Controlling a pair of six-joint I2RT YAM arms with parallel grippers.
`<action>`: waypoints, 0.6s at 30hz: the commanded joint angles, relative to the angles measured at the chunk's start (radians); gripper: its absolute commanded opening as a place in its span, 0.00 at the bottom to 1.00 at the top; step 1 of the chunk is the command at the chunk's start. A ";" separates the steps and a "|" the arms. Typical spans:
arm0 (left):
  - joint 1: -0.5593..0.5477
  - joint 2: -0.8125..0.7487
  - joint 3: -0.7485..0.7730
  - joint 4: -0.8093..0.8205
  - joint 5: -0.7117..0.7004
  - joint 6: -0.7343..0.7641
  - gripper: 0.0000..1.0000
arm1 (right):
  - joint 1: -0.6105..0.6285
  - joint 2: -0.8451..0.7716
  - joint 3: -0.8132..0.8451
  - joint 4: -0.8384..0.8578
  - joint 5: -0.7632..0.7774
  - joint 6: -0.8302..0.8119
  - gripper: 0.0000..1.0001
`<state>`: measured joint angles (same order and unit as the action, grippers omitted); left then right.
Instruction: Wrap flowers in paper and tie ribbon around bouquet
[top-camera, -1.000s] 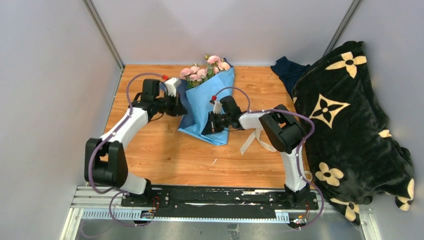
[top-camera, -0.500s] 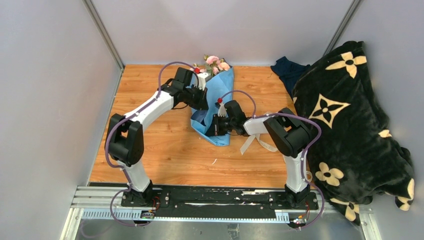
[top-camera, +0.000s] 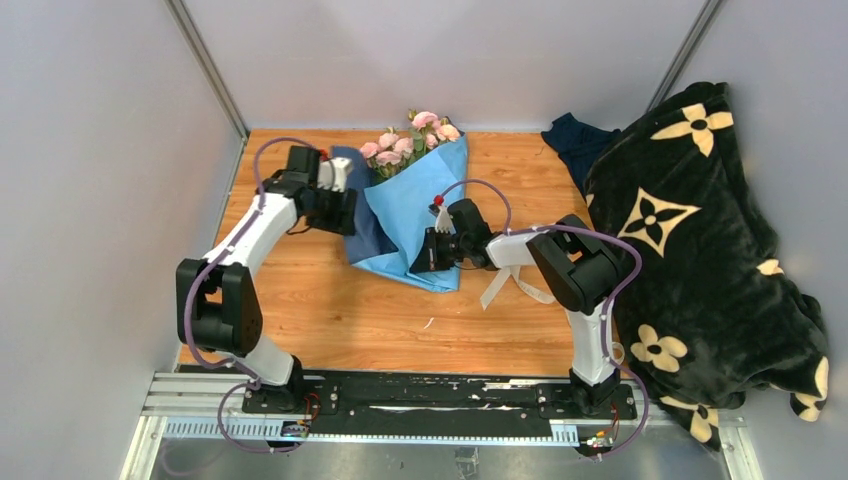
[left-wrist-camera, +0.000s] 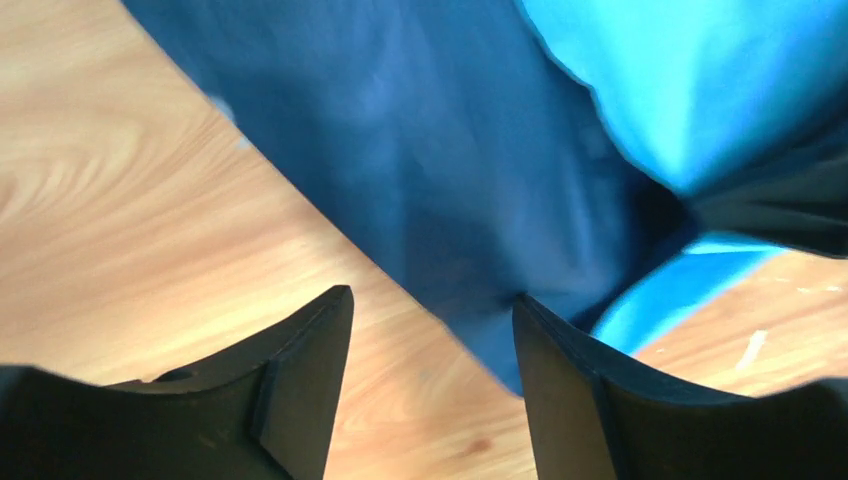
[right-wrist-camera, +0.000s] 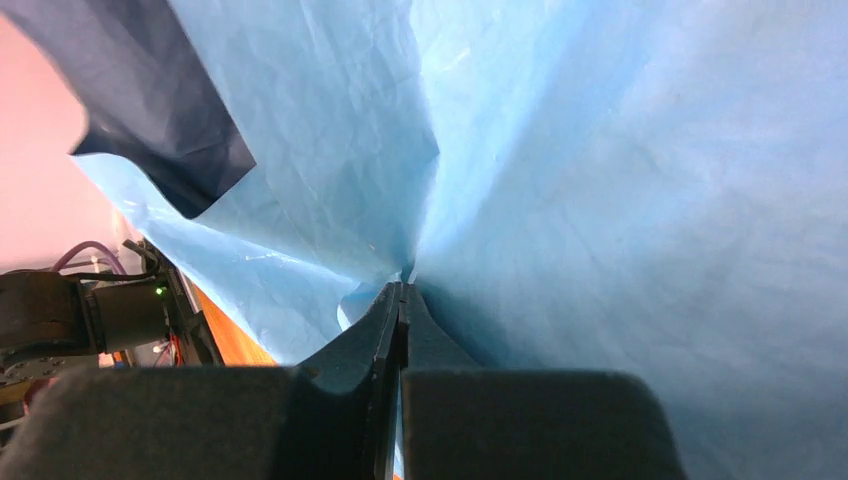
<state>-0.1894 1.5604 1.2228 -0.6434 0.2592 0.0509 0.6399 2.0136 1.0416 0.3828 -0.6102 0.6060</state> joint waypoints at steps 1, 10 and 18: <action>0.090 -0.072 -0.053 -0.095 -0.022 0.129 0.67 | 0.012 0.083 0.003 -0.090 0.029 -0.016 0.02; -0.389 -0.184 -0.168 -0.239 0.090 0.663 0.56 | 0.015 0.080 0.025 -0.132 0.024 -0.010 0.02; -0.473 -0.143 -0.324 0.111 -0.089 0.976 0.78 | 0.014 0.099 0.052 -0.141 -0.006 0.022 0.02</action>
<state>-0.6632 1.4158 0.9188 -0.7200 0.2665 0.8131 0.6407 2.0537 1.1015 0.3439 -0.6483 0.6315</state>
